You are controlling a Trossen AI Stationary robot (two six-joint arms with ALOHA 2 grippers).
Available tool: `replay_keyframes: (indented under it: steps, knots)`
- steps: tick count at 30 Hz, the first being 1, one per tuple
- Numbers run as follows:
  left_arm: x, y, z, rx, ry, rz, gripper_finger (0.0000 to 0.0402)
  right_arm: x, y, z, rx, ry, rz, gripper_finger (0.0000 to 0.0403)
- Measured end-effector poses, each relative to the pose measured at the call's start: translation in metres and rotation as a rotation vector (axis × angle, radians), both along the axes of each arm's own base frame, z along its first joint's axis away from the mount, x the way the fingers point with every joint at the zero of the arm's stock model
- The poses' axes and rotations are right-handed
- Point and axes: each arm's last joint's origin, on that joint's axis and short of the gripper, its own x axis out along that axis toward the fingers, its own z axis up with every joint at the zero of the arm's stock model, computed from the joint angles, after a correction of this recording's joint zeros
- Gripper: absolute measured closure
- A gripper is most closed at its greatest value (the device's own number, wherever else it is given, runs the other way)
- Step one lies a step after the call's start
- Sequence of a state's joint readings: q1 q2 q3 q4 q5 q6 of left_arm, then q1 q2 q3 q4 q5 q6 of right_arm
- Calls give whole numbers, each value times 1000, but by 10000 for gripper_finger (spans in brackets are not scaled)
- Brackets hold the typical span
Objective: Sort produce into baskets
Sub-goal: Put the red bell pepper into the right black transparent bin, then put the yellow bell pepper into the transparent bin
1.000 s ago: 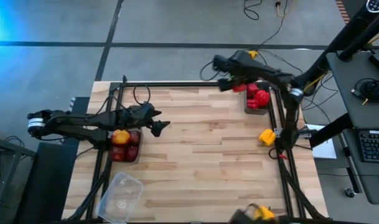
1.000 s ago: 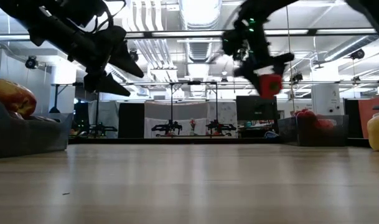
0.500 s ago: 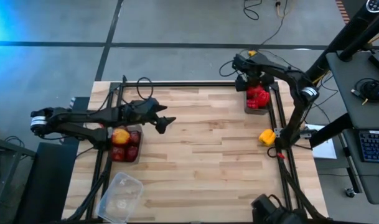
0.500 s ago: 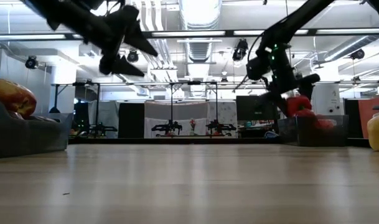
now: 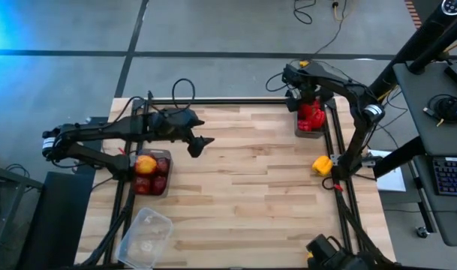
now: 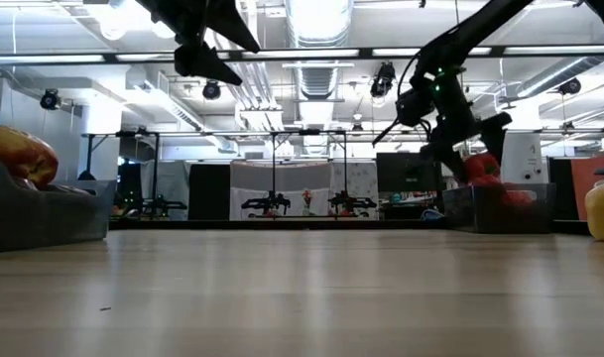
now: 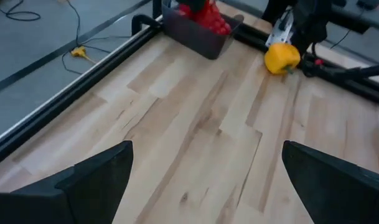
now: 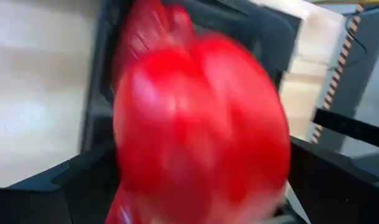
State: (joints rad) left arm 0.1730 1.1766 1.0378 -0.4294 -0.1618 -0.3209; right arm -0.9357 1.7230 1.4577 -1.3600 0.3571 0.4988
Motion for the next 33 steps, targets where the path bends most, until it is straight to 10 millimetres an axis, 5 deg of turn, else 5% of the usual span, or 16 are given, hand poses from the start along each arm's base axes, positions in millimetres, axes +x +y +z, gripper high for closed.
replay_keyframes:
  steps: [9, 18, 26, 33]
  knots:
    - [7, 0, 0, 24, 51, -80, 9, 4, 34, 33, 67, -76, 26, 3]
    - [9, -4, -3, 18, 63, -250, 9, 24, 106, 57, 68, -241, 87, 3]
    - [13, -7, -6, 15, 71, -380, 9, 26, 183, 35, 171, -203, 212, 3]
    - [20, -13, -14, -20, 97, -426, 9, 14, 207, -1, 353, -91, 313, 3]
